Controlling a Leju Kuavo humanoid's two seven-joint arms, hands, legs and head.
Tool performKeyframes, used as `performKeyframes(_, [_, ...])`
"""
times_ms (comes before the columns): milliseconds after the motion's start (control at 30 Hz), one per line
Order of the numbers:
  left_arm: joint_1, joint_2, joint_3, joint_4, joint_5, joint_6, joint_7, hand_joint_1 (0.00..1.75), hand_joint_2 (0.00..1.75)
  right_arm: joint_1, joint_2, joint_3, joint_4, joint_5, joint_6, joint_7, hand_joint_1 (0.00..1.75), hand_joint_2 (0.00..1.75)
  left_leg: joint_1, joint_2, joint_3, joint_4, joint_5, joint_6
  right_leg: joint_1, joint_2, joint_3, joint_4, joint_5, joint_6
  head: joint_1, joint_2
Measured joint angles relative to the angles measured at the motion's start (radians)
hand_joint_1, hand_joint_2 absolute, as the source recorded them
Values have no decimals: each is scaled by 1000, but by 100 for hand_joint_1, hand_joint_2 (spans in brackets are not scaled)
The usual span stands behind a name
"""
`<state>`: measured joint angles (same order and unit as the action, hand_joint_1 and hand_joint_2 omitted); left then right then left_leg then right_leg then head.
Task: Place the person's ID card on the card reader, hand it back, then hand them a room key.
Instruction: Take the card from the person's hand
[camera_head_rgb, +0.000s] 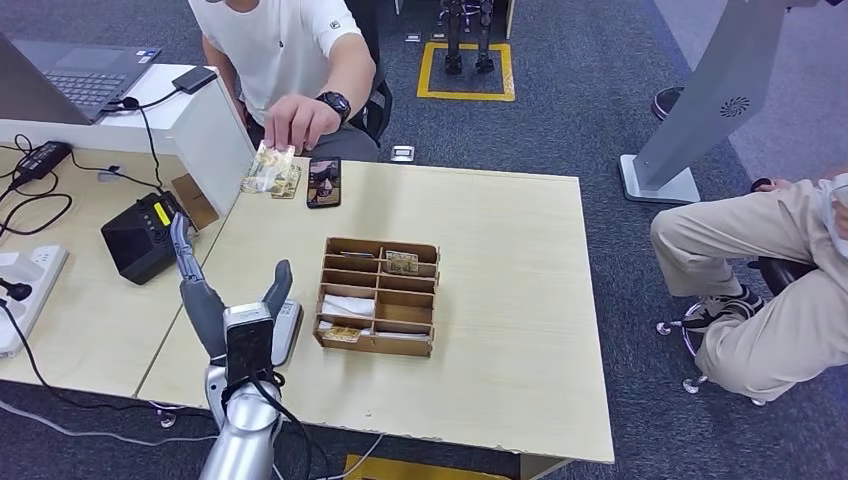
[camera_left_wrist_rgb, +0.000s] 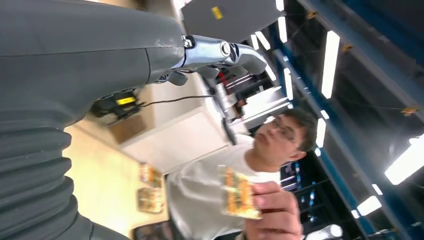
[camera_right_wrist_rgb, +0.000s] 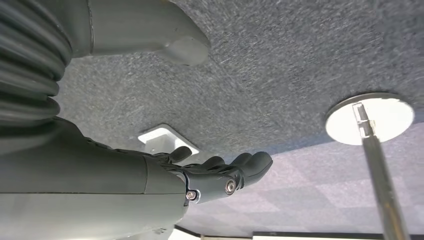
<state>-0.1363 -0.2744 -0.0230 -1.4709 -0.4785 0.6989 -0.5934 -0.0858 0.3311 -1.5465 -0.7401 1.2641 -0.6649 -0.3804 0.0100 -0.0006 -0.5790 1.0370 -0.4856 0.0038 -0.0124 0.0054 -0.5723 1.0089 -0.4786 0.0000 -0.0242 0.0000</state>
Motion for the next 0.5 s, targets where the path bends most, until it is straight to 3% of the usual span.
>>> performKeyframes(267, [-176,-32,139,128,-206,1,-40,0,175,-5,0,0,15,31,0,-26,0,175,0,0,0,0,1,0,0,0,1,0,1,-1,0,0])
performKeyframes(500, [-254,-57,287,150,-450,2,-51,0,175,-8,0,0,28,46,0,-45,0,175,0,0,0,0,1,0,0,0,0,0,1,-1,0,0])
